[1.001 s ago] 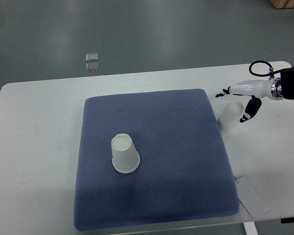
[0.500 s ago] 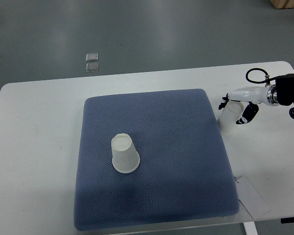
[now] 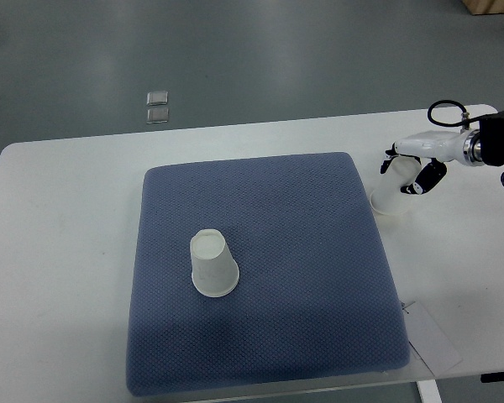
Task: Stack paper cups
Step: 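Close the right hand fingers around the white paper cup, then lift the cup with the right hand and carry it over the inverted cup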
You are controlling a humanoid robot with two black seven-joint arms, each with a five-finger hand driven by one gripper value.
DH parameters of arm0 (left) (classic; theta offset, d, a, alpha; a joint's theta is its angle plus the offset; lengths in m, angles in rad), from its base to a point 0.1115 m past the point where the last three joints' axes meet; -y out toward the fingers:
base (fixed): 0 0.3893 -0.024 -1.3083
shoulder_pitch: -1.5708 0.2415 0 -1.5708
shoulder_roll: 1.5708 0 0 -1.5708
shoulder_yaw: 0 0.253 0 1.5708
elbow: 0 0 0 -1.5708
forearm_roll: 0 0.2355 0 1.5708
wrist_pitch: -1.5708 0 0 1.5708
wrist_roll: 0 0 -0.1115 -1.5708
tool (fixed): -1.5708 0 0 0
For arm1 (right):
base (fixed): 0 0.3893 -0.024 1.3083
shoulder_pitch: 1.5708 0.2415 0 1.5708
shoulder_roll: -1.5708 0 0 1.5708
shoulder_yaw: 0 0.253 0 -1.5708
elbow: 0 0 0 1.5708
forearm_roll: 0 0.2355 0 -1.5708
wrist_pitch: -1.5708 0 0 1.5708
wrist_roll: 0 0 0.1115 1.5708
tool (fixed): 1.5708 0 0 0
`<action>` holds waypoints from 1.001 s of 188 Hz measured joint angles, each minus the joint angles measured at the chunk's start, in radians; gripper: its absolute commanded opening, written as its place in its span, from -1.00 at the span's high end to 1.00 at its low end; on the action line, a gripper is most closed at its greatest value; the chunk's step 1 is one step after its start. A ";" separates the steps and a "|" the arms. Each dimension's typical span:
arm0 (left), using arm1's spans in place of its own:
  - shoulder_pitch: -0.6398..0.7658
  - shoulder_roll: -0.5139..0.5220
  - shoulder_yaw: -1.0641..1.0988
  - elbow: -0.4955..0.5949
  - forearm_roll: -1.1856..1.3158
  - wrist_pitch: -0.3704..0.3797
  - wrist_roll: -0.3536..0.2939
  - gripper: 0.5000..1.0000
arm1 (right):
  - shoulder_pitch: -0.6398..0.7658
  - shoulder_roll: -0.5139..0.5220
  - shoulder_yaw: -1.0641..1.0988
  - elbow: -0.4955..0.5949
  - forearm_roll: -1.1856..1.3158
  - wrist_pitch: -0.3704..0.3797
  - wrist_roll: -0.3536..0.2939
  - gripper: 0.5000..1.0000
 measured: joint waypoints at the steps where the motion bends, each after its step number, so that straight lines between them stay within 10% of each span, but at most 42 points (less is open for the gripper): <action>1: 0.000 0.000 0.000 0.000 0.000 0.000 0.000 -1.00 | 0.004 -0.001 0.001 0.001 0.001 0.000 0.000 1.00; 86: 0.000 0.000 0.000 0.000 0.000 0.000 0.000 -1.00 | 0.286 -0.040 0.062 0.368 0.095 0.059 0.054 1.00; 188: 0.000 0.000 0.000 0.000 0.000 0.000 0.000 -1.00 | 0.371 0.198 0.068 0.423 0.178 0.197 0.066 1.00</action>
